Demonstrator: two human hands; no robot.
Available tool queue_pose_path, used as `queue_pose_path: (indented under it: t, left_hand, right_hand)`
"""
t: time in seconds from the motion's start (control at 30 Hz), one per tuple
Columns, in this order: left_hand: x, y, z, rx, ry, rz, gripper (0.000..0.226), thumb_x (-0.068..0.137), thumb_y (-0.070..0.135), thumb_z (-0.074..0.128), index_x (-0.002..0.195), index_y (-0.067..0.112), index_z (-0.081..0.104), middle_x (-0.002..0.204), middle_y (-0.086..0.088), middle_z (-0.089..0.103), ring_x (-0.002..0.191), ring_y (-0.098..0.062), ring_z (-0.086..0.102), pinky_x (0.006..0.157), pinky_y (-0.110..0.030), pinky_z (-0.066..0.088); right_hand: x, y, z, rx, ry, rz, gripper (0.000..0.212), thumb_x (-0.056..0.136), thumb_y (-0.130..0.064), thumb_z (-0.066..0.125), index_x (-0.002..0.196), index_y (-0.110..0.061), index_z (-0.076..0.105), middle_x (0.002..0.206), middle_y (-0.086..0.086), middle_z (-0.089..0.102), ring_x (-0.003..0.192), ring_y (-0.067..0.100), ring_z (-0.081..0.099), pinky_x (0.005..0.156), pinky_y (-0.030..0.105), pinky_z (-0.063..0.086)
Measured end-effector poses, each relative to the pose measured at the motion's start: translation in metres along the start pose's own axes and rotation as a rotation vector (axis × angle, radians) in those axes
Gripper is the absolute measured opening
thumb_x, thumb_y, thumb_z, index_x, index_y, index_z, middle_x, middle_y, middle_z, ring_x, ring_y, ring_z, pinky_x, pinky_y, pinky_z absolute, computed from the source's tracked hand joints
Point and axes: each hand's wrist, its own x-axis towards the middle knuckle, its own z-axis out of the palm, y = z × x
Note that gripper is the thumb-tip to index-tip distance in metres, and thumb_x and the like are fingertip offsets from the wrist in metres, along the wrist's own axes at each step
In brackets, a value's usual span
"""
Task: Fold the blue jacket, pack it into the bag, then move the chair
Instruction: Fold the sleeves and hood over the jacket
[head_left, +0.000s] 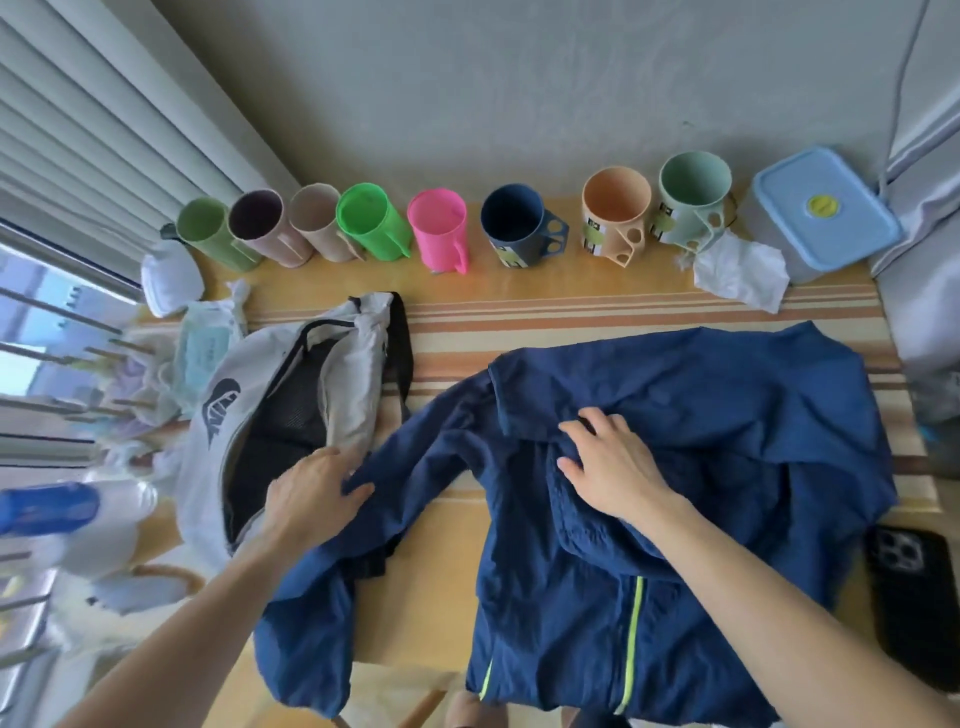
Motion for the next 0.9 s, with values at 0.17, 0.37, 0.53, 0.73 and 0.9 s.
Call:
queue_pose_path:
  t: [0.17,0.37,0.53,0.73,0.9]
  left_hand:
    - [0.008,-0.009,-0.022,-0.449,0.074,-0.07,0.021,0.095,0.04,0.062,0.076,0.034,0.054,0.069,0.004,0.063,0.072,-0.024,0.061,0.065,-0.037,0.05]
    - [0.008,-0.004,-0.084,-0.883,-0.053,-0.054,0.006,0.092,0.02,0.073,0.094,0.014,0.071,0.086,-0.004,0.073,0.078,-0.018,0.066,0.065,-0.024,0.05]
    - [-0.017,-0.01,-0.135,-1.501,-0.592,-0.083,0.032,0.097,0.015,0.063,0.126,0.003,0.065,0.109,-0.017,0.071,0.086,-0.023,0.07,0.072,-0.029,0.061]
    - [-0.016,0.04,-0.135,-1.673,-0.336,0.092,0.032,0.096,0.009,0.06,0.127,0.004,0.062,0.122,-0.026,0.071,0.108,-0.035,0.072,0.09,-0.033,0.061]
    - [-0.005,0.104,-0.071,-0.986,-0.102,0.164,0.017,0.092,0.016,0.07,0.108,0.023,0.069,0.117,-0.012,0.072,0.091,-0.022,0.071,0.089,-0.042,0.058]
  right_hand:
    - [-0.017,-0.075,0.001,0.193,0.275,-0.017,0.056,0.09,-0.032,0.067,0.139,-0.012,0.049,0.131,0.01,0.055,0.114,0.031,0.057,0.091,0.039,0.053]
    - [-0.034,-0.202,0.004,0.061,0.385,-0.514,0.08,0.088,-0.021,0.062,0.157,-0.016,0.022,0.16,0.017,0.034,0.147,0.036,0.033,0.117,0.048,0.033]
    - [-0.015,-0.232,-0.029,0.669,0.615,-0.277,0.031,0.081,-0.002,0.055,0.111,-0.01,0.061,0.116,0.006,0.065,0.101,0.025,0.063,0.082,0.041,0.052]
    - [-0.021,-0.119,-0.076,1.888,0.712,0.591,0.025,0.099,-0.004,0.046,0.091,-0.018,0.065,0.087,-0.001,0.072,0.081,0.012,0.065,0.072,0.03,0.051]
    - [-0.062,0.02,-0.037,2.226,0.49,1.136,0.054,0.099,-0.05,0.044,0.136,-0.014,0.056,0.134,0.014,0.057,0.12,0.033,0.057,0.097,0.046,0.05]
